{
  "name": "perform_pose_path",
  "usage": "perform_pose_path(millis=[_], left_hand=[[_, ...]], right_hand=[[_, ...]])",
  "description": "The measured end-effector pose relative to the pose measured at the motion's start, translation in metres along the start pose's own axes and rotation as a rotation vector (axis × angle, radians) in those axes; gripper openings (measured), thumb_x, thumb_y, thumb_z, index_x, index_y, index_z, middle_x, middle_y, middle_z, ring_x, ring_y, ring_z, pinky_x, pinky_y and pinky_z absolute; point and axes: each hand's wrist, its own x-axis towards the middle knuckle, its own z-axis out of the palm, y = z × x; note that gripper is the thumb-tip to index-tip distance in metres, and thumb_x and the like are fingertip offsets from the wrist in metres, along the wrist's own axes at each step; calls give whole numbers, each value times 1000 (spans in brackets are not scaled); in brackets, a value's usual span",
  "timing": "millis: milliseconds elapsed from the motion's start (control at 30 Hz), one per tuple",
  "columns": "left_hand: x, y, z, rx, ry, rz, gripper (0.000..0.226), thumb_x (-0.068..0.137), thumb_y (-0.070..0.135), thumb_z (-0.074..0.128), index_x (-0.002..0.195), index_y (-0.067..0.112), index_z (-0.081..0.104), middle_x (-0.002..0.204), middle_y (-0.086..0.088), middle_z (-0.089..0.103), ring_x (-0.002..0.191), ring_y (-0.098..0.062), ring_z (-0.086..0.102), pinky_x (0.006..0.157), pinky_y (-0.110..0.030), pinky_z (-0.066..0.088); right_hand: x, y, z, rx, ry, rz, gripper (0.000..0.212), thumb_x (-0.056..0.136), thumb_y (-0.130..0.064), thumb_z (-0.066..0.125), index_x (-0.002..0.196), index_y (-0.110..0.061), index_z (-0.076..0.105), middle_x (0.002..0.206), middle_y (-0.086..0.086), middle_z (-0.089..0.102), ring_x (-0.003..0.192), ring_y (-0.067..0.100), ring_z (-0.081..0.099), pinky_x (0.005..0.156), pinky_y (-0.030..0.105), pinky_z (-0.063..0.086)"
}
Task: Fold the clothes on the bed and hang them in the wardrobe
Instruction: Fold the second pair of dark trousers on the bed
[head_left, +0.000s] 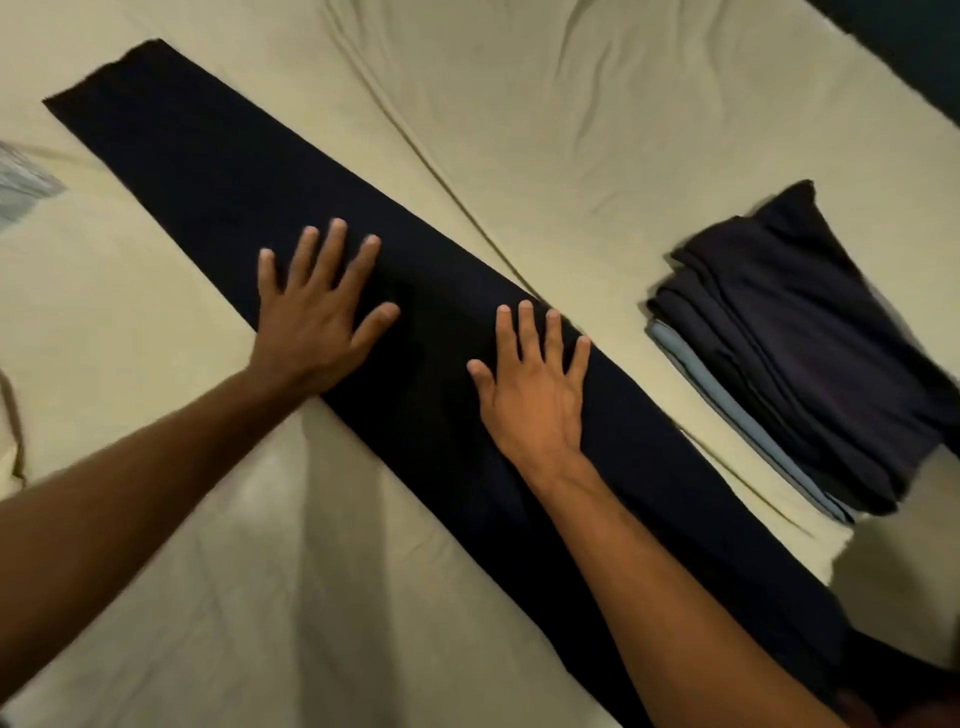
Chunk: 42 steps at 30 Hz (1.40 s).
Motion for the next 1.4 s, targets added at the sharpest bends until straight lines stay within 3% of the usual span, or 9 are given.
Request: perform_pose_path(millis=[167,333,433,567,733,1000,1167,1267,1400], left_hand=[[-66,84,45,86,-119,403,74,95,74,10,159,37,9,168,-1,9,155,-24,4,121,-57,7],[-70,68,63,154,-133,322,79,92,78,9,159,36,9,168,-2,5,154,-24,-1,122,-57,2],[-69,74,60,154,-157,308,82,89,81,2,159,38,3,168,-1,-1,154,-23,-7,122,-57,-4],[-80,109,51,68,-202,128,85,85,82,1,158,39,-1,168,-4,-9,153,-26,-13,118,-57,-11],[-142,198,68,38,-230,457,85,87,82,8,158,38,-5,167,-6,-14,152,-26,-19,120,-59,-9],[-158,206,83,100,-240,455,95,82,91,15,157,39,-12,163,-9,-26,150,-30,-26,118,-65,-6],[-220,230,91,45,-147,675,72,97,70,25,159,34,16,168,-9,0,154,-32,-5,117,-67,7],[-254,240,101,17,-173,648,57,104,54,18,158,36,17,168,-6,3,155,-29,-2,117,-63,8],[-249,236,93,26,-223,684,58,104,57,18,158,37,16,168,-7,5,154,-30,-1,118,-63,6]], right_hand=[[-68,38,8,-5,32,98,68,101,-57,15,160,-22,11,167,7,9,153,36,3,119,60,0],[-116,109,34,-34,0,139,72,101,-63,12,159,-22,19,166,8,15,151,38,14,122,56,14],[-123,118,30,-52,0,116,72,101,-63,13,159,-21,21,164,10,20,151,39,17,122,56,12],[-150,125,29,-66,50,137,71,101,-63,15,158,-22,23,163,10,24,151,39,16,120,61,9],[-181,139,37,-85,26,196,72,99,-65,20,159,-25,18,166,6,16,151,41,8,115,69,10],[-203,167,46,70,-29,310,77,96,-72,20,159,-34,-2,168,6,0,153,37,-1,114,71,9],[-204,172,43,87,-28,279,70,99,-67,13,158,-35,-5,168,5,1,153,34,-2,116,68,3],[-208,174,45,79,-27,284,69,98,-65,5,159,-34,-2,167,6,5,154,31,2,118,66,4],[-209,173,39,84,-57,289,67,99,-63,7,159,-34,0,167,5,7,154,30,3,118,65,2]])
